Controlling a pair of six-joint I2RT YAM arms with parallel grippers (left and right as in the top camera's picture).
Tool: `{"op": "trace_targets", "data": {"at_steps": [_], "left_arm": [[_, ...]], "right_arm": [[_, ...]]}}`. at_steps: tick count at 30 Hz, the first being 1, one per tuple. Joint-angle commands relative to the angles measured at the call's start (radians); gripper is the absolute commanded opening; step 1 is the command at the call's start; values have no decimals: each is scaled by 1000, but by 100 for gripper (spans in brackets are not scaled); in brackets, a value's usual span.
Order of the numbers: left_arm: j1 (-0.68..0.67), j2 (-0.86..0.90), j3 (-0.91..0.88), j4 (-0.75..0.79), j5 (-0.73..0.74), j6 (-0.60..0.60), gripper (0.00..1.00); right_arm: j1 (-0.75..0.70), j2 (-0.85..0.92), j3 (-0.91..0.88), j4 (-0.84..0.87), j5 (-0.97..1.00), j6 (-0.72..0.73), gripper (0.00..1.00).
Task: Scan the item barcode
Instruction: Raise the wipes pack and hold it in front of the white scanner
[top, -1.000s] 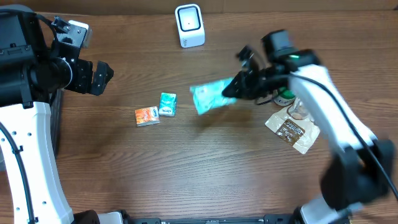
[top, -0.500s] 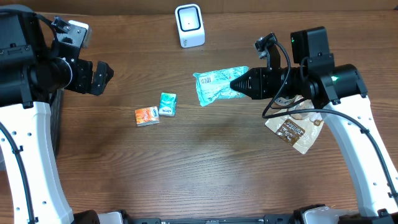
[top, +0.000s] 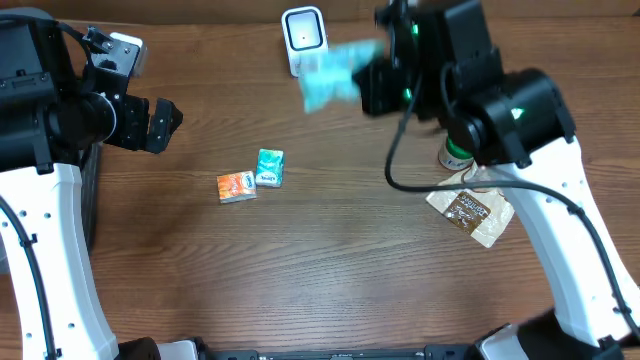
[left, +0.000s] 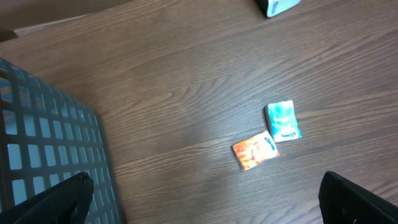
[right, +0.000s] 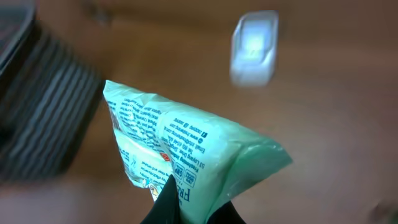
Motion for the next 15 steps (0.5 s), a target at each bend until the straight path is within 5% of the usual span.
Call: {"op": "trace_targets", "data": {"at_steps": [1,9,15], "left_arm": [[3,-3,18,1,3,23,100],[3,-3,18,1,3,23,100],[3,-3,18,1,3,23,100]], "right_arm": [[45,100,68,114,337,-137,4],[117,365,68,557,712,-535,4],[115,542,68,808,728,-902,4]]}}
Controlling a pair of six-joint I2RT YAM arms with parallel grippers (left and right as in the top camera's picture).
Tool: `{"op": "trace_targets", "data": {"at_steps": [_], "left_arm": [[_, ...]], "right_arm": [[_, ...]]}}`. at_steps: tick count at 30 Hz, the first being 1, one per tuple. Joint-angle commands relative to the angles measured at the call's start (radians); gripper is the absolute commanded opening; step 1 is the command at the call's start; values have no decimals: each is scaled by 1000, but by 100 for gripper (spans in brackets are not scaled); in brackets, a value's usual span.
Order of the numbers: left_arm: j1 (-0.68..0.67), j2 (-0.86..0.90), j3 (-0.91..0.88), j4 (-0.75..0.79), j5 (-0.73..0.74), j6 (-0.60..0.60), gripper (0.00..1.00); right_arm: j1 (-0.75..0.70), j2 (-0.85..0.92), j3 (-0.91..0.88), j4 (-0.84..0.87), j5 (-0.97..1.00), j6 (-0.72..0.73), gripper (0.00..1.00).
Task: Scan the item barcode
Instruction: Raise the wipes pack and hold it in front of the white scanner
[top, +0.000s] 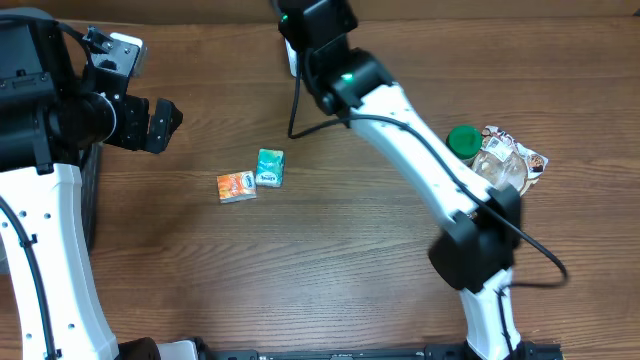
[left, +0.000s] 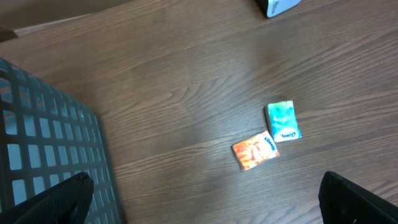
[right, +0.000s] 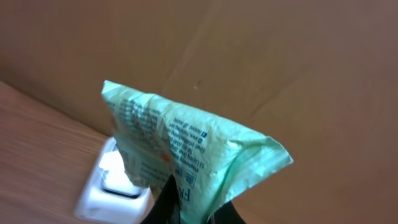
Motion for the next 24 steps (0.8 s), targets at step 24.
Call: {"op": "trace_targets", "data": {"at_steps": [24], "left_arm": [[2,-3,18,1,3,23,100]], "right_arm": [[-62,346,4,499,71,-582,4]]}}
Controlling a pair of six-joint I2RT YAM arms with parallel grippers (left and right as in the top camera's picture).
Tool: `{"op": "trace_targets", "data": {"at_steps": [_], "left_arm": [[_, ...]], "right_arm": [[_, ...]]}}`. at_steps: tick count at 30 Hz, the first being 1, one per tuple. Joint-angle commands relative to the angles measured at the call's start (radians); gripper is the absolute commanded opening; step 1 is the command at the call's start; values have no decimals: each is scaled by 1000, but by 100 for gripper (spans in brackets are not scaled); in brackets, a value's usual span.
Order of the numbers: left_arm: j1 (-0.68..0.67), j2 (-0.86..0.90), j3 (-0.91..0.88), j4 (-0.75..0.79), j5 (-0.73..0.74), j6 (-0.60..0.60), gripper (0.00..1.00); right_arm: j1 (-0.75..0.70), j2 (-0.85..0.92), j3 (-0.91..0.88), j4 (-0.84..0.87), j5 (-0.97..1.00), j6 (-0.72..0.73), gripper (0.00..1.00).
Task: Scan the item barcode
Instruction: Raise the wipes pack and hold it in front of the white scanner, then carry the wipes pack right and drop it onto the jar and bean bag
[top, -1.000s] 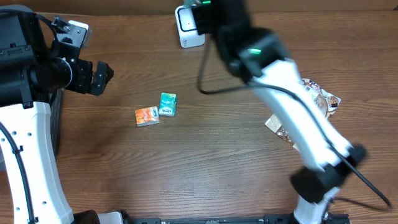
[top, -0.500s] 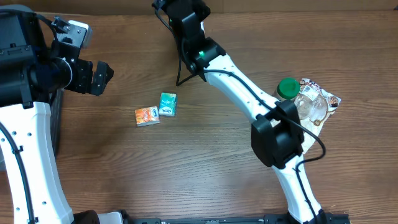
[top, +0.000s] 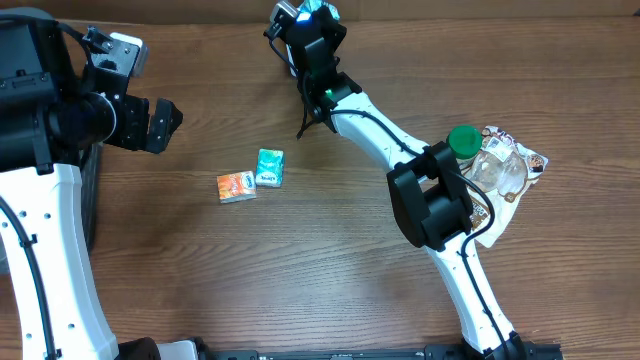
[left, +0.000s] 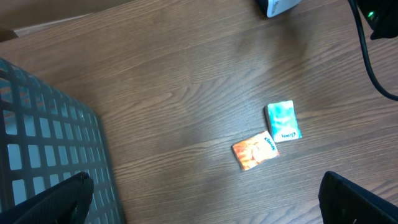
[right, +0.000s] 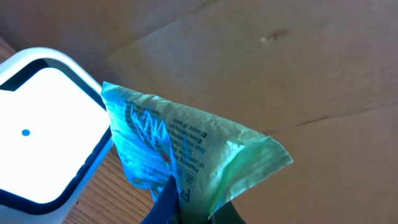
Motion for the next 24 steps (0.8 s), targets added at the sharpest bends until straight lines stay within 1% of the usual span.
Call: {"op": "trace_targets", "data": {"at_steps": [1,11,14,19,21,24], "left_arm": [[2,-3,18,1,3,23,100],[2,-3,18,0,3,23,100],[2,-3,18,1,3,23,100],[2,-3,18,1,3,23,100],[2,-3,18,1,3,23,100],[2,-3,18,1,3,23,100]], "right_arm": [[8,-15,10,28,-8,-4,4],[19,-17,10,41,34,7,4],[30,-44,10,27,37,118,4],[33,-136,10,-44,32,194,4],[33,-195,10,-101,32,303,4],[33,-306,10,-270,-12,475,4]]}}
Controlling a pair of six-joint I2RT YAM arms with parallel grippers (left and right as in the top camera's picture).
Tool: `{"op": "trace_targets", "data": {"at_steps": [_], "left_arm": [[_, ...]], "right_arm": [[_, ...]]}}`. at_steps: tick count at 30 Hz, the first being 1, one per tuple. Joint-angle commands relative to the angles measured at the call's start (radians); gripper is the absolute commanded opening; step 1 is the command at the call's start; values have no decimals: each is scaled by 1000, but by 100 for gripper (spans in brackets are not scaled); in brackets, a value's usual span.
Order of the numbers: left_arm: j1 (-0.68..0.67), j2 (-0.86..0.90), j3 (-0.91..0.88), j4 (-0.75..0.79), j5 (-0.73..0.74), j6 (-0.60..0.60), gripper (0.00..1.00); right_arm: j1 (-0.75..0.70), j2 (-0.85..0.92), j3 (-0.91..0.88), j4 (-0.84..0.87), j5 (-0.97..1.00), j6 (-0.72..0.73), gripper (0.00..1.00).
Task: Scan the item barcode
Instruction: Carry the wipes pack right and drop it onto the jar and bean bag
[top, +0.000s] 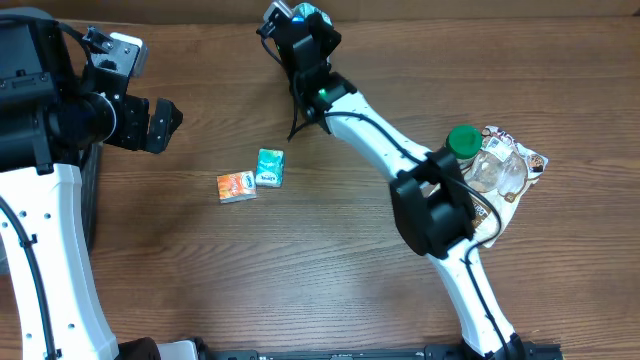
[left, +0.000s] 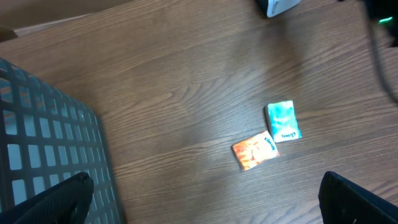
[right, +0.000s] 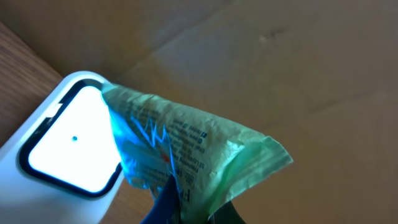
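Note:
My right gripper (right: 186, 208) is shut on a pale green printed packet (right: 186, 140), held up against the right edge of the white scanner (right: 62, 155), whose window glows white. Seen from overhead, that gripper (top: 300, 28) sits at the table's back edge and covers the scanner. Only a white corner of the scanner (left: 277, 6) shows in the left wrist view. My left gripper (left: 205, 190) hangs open and empty above the table's left side, and overhead it shows as (top: 160, 122).
A small orange box (top: 236, 186) and a teal box (top: 269, 166) lie side by side left of centre. A green-capped bottle (top: 462, 140) and crumpled wrappers (top: 505, 165) lie at the right. A grey mesh basket (left: 43, 143) stands at the far left.
The right gripper has shifted slightly left and back with the packet. More of the scanner's lit window now shows beside the packet. The left arm has not moved.
First the right gripper held the green packet in the air to the right of the scanner. Then it was at the back edge over the scanner, then close against the lit window, where it still holds the packet. The left gripper stayed open and still throughout.

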Motion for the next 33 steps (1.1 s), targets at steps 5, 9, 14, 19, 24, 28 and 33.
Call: {"op": "trace_targets", "data": {"at_steps": [5,9,14,19,24,28,33], "left_arm": [[2,-3,18,0,4,23,100],[2,-3,18,0,4,23,100],[2,-3,18,0,3,23,100],[2,-3,18,0,4,23,100],[2,-3,18,0,4,23,100],[2,-3,18,0,4,23,100],[2,-3,18,0,4,23,100]], "right_arm": [[-24,-418,14,-395,-335,499,4],[-91,-570,14,-663,-615,696,4],[-222,-667,14,-1013,-775,937,4],[-369,-662,-3,-1292,-785,978,4],[-499,-655,-138,-1374,-690,1000,4],[-583,-655,-295,-1343,-599,1072,4],[-661,-655,-430,-1261,-595,1091,4]]}}
